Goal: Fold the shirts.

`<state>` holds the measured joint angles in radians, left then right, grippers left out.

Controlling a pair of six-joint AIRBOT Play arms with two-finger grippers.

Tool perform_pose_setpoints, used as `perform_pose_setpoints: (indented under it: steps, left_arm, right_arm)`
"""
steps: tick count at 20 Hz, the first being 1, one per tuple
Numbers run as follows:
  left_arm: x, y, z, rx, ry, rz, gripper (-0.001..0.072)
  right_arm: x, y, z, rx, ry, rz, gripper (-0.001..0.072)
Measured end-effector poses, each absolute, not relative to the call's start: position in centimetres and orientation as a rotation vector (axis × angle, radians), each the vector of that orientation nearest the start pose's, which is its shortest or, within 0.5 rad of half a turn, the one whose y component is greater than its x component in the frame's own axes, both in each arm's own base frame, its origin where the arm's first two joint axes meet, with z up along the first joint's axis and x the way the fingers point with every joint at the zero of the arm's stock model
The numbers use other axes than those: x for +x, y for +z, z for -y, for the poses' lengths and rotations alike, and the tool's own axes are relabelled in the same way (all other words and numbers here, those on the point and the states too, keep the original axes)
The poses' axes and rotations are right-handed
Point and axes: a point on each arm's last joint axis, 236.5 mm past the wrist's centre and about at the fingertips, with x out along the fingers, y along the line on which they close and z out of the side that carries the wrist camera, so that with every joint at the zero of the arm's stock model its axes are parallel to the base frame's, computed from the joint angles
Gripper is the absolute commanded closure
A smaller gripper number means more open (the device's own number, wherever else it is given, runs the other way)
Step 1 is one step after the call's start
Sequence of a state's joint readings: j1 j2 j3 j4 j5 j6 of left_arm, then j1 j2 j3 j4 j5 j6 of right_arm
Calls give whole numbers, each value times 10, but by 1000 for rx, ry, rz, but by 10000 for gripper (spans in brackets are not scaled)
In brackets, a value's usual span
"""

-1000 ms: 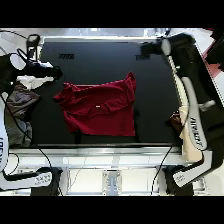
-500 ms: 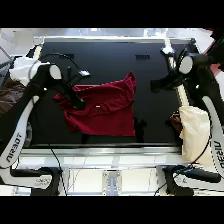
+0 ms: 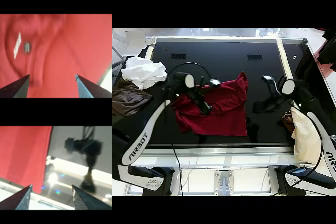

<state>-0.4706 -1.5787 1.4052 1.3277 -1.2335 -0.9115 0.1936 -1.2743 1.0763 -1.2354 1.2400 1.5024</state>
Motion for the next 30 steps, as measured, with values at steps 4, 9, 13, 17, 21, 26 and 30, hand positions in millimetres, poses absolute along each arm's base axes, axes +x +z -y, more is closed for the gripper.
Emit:
perform_pose_setpoints:
  steps: [4, 9, 13, 17, 21, 26, 30]
  left_arm:
    - [369, -47, 287, 674, -958, -1158, 37]
    - [390, -77, 301, 773, -846, -1164, 39]
    - [399, -86, 304, 792, -804, -1162, 55]
    - [399, -92, 309, 798, -800, -1163, 55]
    - [394, -100, 310, 808, -803, -1186, 102]
    - [390, -106, 310, 811, -809, -1204, 689]
    - [396, -105, 312, 817, -801, -1178, 689]
  right_arm:
    - [306, -32, -157, 232, 434, -1467, 155]
    - [308, -37, -171, 299, 474, -1429, 155]
    - [313, -37, -175, 307, 492, -1398, 155]
    - [315, -36, -177, 303, 502, -1381, 155]
    - [315, -36, -177, 301, 508, -1380, 155]
    - [315, -35, -179, 310, 515, -1380, 155]
    - [313, -36, -179, 311, 515, -1385, 156]
